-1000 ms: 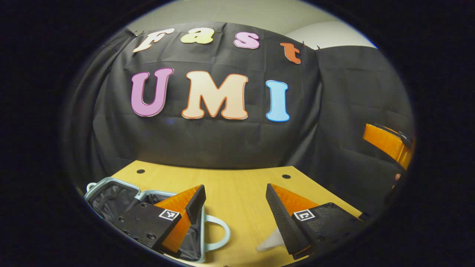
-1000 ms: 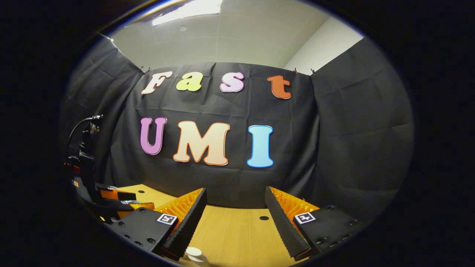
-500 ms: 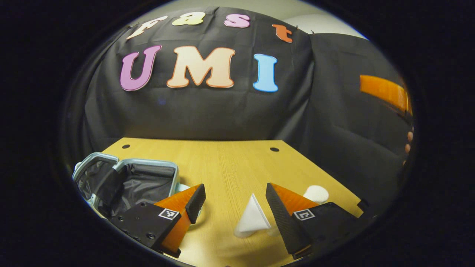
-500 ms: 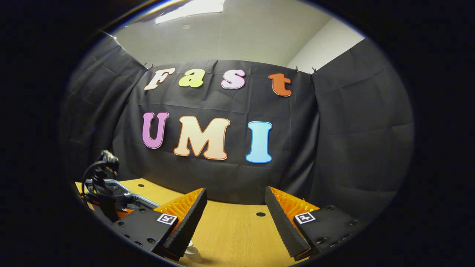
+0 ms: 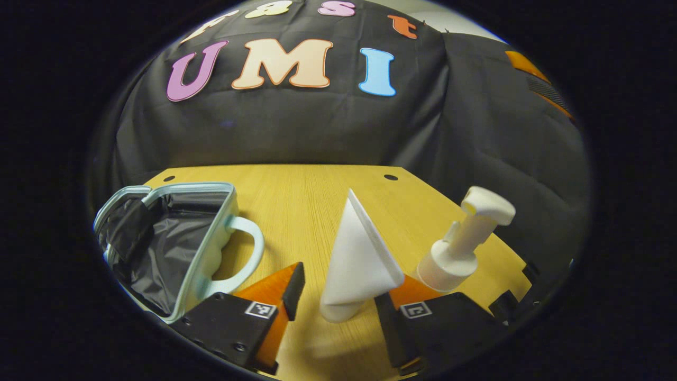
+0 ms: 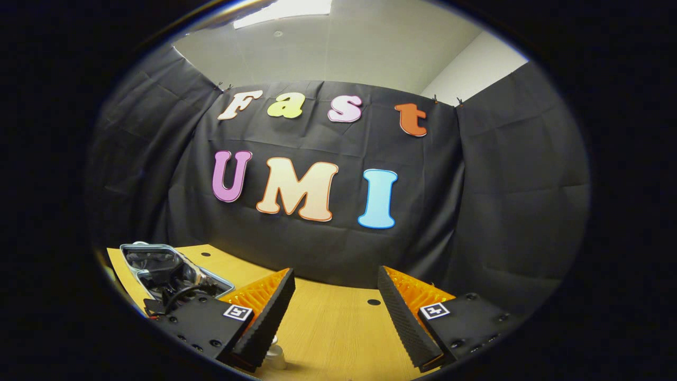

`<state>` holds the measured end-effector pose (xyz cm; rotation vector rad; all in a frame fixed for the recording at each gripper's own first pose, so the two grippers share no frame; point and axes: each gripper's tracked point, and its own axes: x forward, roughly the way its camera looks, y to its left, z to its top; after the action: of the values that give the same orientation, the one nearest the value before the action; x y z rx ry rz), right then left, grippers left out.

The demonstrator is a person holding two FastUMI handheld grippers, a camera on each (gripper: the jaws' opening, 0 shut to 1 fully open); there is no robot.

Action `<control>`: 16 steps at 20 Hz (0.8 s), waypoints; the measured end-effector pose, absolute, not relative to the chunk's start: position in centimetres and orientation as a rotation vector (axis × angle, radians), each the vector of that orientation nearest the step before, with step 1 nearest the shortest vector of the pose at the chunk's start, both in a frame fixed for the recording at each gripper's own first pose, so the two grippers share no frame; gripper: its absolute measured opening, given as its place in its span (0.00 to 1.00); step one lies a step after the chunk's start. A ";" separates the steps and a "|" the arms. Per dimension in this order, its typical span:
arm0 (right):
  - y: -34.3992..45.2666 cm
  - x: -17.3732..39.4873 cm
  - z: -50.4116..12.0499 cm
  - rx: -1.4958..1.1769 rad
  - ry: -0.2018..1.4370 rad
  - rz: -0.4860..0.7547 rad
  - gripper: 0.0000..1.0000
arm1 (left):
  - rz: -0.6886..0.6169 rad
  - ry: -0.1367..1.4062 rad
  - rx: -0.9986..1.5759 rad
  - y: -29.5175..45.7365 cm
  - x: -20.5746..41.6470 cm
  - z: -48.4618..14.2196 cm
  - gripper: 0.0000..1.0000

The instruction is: First open the suitcase, pack the skin care products into it, and then close the suitcase.

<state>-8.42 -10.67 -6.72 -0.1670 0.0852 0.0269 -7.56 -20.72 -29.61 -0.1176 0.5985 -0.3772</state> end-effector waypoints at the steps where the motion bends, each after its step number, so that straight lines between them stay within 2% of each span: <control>1: -10.5 -8.5 -6.8 -0.167 0.083 0.031 0.98 | -0.371 0.599 -0.105 -20.5 -7.6 -29.7 0.59; 2: -10.4 -8.4 -6.8 -0.166 0.081 0.032 0.98 | -0.385 0.589 -0.096 -20.8 -7.4 -29.6 0.49; 5: -9.8 -8.2 -6.7 -0.150 0.078 0.037 0.98 | -0.401 0.606 -0.086 -20.0 -7.7 -28.5 0.28; 10: -7.6 -6.9 -7.8 -0.102 0.097 0.063 0.99 | -0.390 0.573 -0.082 -16.9 -6.3 -23.5 0.25; 16: -4.0 -6.9 -13.6 -0.089 0.196 0.118 1.00 | -0.327 0.521 -0.074 -11.5 -5.1 -18.4 0.25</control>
<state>-6.93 -3.96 -13.59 -0.0886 0.1962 0.1182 -5.11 -11.54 -18.38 -0.0738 0.5209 -0.3272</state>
